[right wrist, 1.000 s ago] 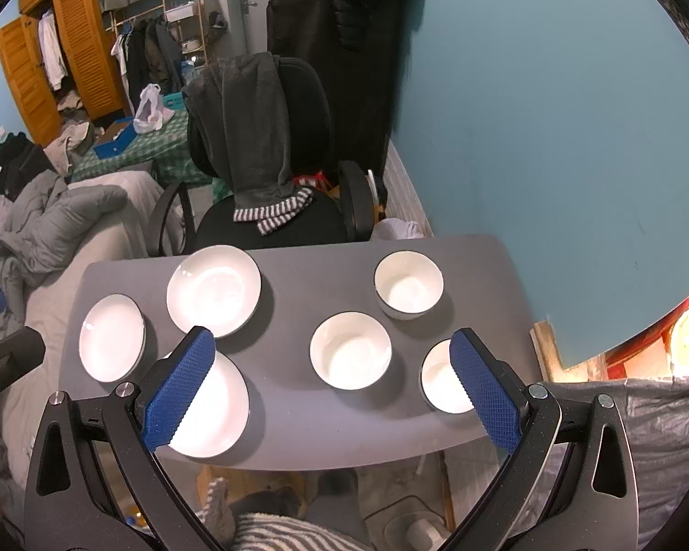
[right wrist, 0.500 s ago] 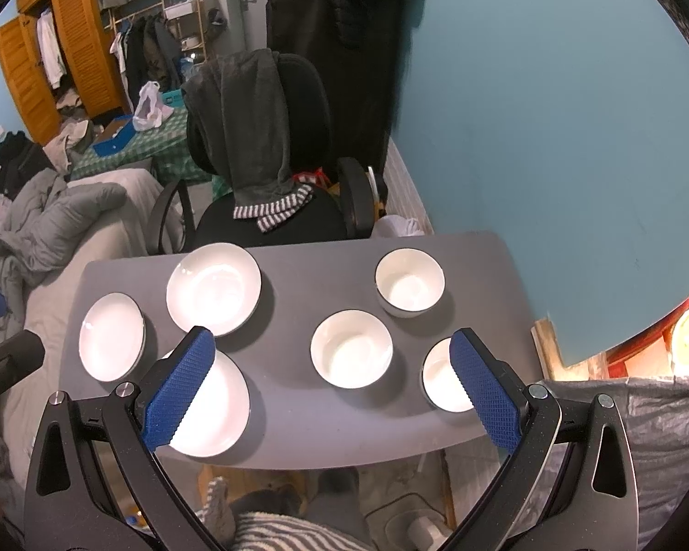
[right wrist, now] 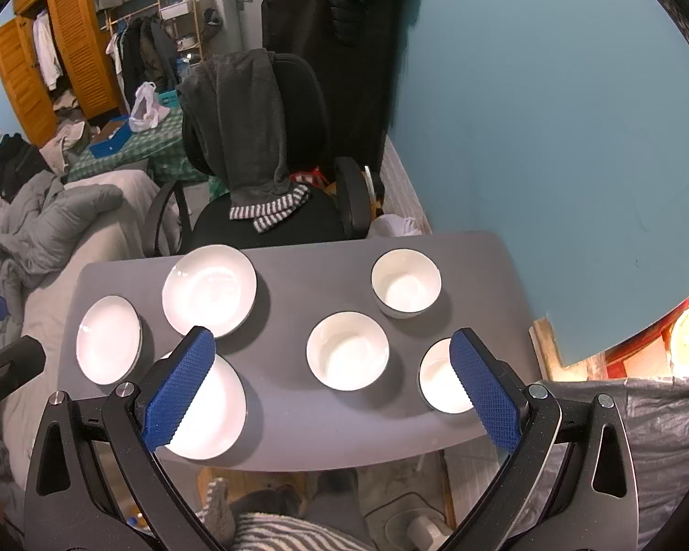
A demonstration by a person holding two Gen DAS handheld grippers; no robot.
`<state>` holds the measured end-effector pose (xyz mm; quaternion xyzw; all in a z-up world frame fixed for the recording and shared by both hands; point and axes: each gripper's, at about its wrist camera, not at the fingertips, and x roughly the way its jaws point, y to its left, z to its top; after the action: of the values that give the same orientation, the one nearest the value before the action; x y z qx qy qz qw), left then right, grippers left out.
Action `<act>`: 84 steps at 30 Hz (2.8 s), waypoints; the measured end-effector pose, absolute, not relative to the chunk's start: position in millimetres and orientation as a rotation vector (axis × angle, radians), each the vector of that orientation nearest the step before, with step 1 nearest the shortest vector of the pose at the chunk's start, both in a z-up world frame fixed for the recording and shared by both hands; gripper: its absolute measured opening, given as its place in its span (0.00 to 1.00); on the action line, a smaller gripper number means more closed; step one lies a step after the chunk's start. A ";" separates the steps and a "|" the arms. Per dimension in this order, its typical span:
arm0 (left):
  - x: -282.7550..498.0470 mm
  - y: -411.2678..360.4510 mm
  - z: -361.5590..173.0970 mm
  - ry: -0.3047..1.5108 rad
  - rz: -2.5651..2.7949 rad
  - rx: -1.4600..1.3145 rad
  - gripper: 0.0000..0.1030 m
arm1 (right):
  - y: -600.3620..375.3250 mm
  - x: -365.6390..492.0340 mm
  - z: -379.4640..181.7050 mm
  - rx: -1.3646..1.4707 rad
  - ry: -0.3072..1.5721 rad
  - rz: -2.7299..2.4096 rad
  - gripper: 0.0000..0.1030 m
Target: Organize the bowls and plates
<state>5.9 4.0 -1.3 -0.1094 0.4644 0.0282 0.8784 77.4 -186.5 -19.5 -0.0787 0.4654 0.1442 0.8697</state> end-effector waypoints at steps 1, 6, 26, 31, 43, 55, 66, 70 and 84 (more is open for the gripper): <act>5.9 4.1 -1.5 0.967 0.058 -0.228 1.00 | -186.1 77.0 -19.3 -0.165 0.974 0.302 0.98; 8.9 4.7 -1.5 0.970 0.054 -0.226 1.00 | -187.0 78.9 -19.2 -0.163 0.975 0.301 0.98; 11.6 9.5 -1.6 0.978 0.038 -0.240 1.00 | -188.1 84.1 -19.5 -0.167 0.981 0.297 0.98; 11.3 10.0 -1.7 0.977 0.035 -0.238 1.00 | -188.0 84.6 -19.5 -0.167 0.981 0.296 0.98; 18.2 12.3 -2.4 0.984 0.046 -0.230 1.00 | -188.4 87.7 -19.0 -0.163 0.984 0.302 0.98; 16.9 28.3 -5.6 0.976 0.123 -0.231 1.00 | -170.4 91.1 -19.6 -0.192 0.987 0.326 0.98; -1.5 56.0 -20.2 0.993 0.191 -0.289 1.00 | -142.2 92.4 -23.0 -0.248 0.995 0.403 0.98; -11.1 68.0 -30.6 1.011 0.205 -0.335 1.00 | -131.1 93.8 -29.3 -0.259 1.012 0.445 0.98; -45.2 123.7 -83.3 1.099 0.268 -0.491 1.00 | -90.2 95.1 -61.2 -0.331 1.061 0.599 0.98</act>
<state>-45.2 123.7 -83.3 -0.2304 0.5151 0.1258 0.8159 95.1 -90.2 -61.2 -0.1546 0.4958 0.2800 0.8074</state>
